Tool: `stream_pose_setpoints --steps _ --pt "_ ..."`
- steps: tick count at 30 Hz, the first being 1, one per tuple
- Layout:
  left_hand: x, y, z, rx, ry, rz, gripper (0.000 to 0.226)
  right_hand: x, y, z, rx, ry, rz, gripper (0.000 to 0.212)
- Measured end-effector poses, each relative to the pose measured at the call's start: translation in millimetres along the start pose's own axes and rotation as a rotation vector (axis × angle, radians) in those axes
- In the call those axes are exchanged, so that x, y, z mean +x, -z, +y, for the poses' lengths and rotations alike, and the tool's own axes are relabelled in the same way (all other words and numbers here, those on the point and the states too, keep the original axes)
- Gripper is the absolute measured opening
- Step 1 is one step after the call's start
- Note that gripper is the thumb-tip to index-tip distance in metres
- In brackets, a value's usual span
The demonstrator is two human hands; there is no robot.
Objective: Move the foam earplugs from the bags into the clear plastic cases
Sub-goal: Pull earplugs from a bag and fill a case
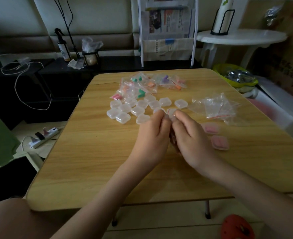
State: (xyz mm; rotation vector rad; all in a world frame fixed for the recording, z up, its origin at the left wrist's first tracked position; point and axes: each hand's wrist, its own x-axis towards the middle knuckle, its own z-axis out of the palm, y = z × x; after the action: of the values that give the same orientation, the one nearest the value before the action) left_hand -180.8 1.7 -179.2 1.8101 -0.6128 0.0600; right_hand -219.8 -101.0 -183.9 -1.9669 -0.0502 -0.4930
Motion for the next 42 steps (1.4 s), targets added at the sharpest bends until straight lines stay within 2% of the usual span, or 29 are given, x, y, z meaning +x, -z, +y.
stream_pose_setpoints --steps 2,6,16,19,21,23,26,28,32,34,36,38,40,42 --pt "-2.2 -0.9 0.3 0.069 -0.043 0.012 0.03 0.5 0.1 0.9 -0.067 0.06 0.032 0.03" --pt "-4.7 -2.0 2.6 0.057 -0.017 0.029 0.034 1.3 1.2 3.8 -0.173 0.136 0.075 0.031" --pt "-4.3 -2.0 -1.0 0.248 -0.034 0.107 0.034 -0.9 5.1 3.4 -0.389 0.19 0.082 0.026" --pt "-6.7 -3.5 -3.6 0.348 -0.118 0.16 0.032 3.1 9.9 0.5 -0.471 0.2 0.163 0.024" --pt "-10.3 -6.7 -2.2 0.387 -0.175 0.138 0.026 7.6 14.3 0.9 -0.507 0.169 0.174 0.027" --pt "-11.3 -9.0 -2.1 0.374 -0.179 0.096 0.027 9.1 17.9 4.0 -0.531 0.166 0.164 0.026" --pt "-5.2 -2.9 -4.5 0.353 -0.134 0.136 0.037 10.5 23.4 4.3 -0.529 0.259 0.135 0.015" --pt "-1.1 3.0 -6.0 0.325 -0.091 0.182 0.037 13.8 27.2 2.1 -0.52 0.338 0.072 0.018" --pt "-1.6 2.1 -6.4 0.319 -0.115 0.194 0.033 18.4 28.9 3.2 -0.606 0.444 -0.034 0.016" --pt "-3.0 -0.1 -6.5 0.322 -0.15 0.194 0.03 18.3 27.2 4.4 -0.595 0.357 -0.078 0.022" --pt "-4.6 -1.3 -5.6 0.326 -0.223 0.168 0.03 17.1 25.6 3.8 -0.462 0.204 -0.183 0.026" --pt "-6.7 -2.7 -2.2 0.351 -0.331 0.108 0.028 18.1 25.0 6.7 -0.367 0.091 -0.249 0.018" --pt "-8.6 -3.8 -0.7 0.364 -0.41 0.065 0.026 19.8 25.4 10.5 -0.363 0.041 -0.271 0.029" --pt "-9.7 -4.2 -0.5 0.355 -0.407 0.074 0.029 20.1 27.0 8.2 -0.296 0.011 -0.252 0.034"
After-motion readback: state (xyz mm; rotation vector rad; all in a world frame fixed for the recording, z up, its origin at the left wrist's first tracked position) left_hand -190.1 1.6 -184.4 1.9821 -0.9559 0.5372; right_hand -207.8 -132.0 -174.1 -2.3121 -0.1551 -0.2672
